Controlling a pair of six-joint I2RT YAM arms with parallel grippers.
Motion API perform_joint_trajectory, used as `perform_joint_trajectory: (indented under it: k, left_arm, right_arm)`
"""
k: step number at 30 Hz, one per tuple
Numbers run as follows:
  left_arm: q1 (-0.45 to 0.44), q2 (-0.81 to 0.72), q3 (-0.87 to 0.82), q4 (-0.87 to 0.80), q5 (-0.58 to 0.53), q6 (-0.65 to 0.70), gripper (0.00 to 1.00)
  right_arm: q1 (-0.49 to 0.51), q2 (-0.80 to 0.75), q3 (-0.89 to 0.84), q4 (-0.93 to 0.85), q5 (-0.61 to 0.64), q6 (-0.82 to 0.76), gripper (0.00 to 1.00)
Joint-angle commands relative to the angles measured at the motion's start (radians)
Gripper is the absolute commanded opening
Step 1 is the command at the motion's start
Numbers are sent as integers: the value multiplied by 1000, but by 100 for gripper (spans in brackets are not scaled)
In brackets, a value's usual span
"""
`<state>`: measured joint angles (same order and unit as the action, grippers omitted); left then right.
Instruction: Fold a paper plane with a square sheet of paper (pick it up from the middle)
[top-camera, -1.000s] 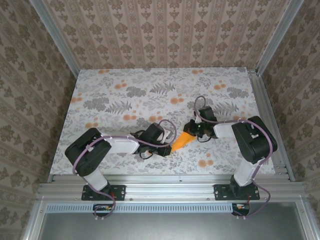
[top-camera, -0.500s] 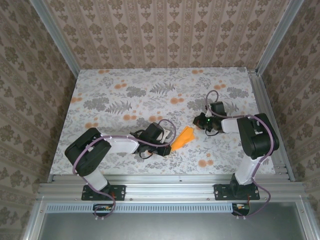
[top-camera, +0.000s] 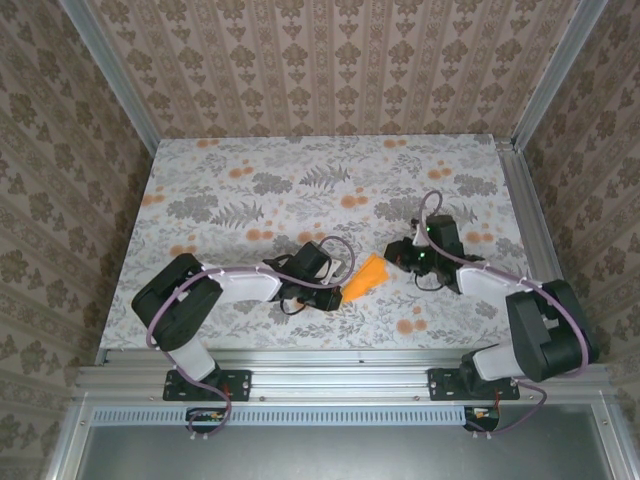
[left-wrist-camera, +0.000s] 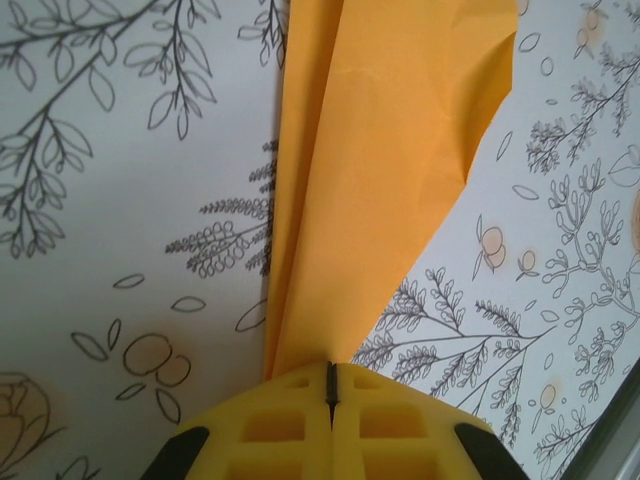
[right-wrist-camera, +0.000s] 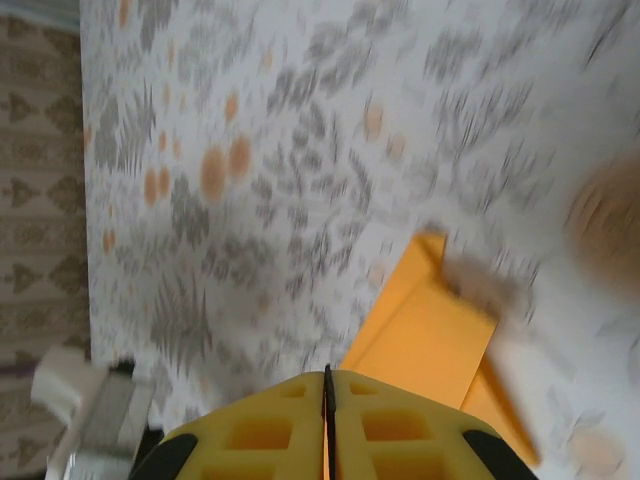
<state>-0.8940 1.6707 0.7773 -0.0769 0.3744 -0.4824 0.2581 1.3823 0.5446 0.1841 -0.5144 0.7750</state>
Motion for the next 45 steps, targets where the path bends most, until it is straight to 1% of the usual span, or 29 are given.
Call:
perform_joint_trajectory:
  k: [1, 5, 6, 9, 13, 15, 18, 24, 27, 31, 37, 42, 45]
  left_arm:
    - [6, 21, 18, -183, -20, 39, 6]
    - [5, 42, 38, -186, -20, 50, 6]
    - [6, 48, 40, -185, -19, 51, 6]
    - [5, 57, 37, -176, -23, 52, 5]
    - [6, 50, 22, -173, -33, 53, 5]
    - [7, 50, 13, -170, -34, 55, 4]
    - [6, 52, 3, -166, -35, 58, 3]
    - [12, 54, -20, -161, -34, 66, 1]
    - [17, 54, -32, -156, -32, 67, 1]
    - [18, 49, -39, -155, -28, 66, 1]
    - [18, 46, -29, -167, -22, 71, 1]
    - [13, 41, 3, -170, -6, 65, 4]
    - [6, 24, 39, -192, -11, 66, 9]
  right_arm:
    - [78, -41, -45, -5, -29, 90, 13]
    - [206, 1, -29, 71, 20, 140, 13]
    - [229, 49, -19, 85, 32, 144, 13]
    - [274, 129, -7, 139, 44, 163, 12]
    - [308, 189, -10, 140, 62, 151, 12]
    - [308, 196, -14, 114, 83, 125, 11]
    - [305, 192, 1, 23, 135, 61, 11]
    - [263, 172, 8, -90, 208, -38, 10]
    - [227, 170, -11, -114, 226, -78, 10]
    - [164, 153, -28, -130, 229, -113, 9]
    - [117, 96, -20, -166, 223, -141, 9]
    - [106, 40, -12, -158, 155, -106, 10]
    - [92, 16, -22, -151, 119, -80, 12]
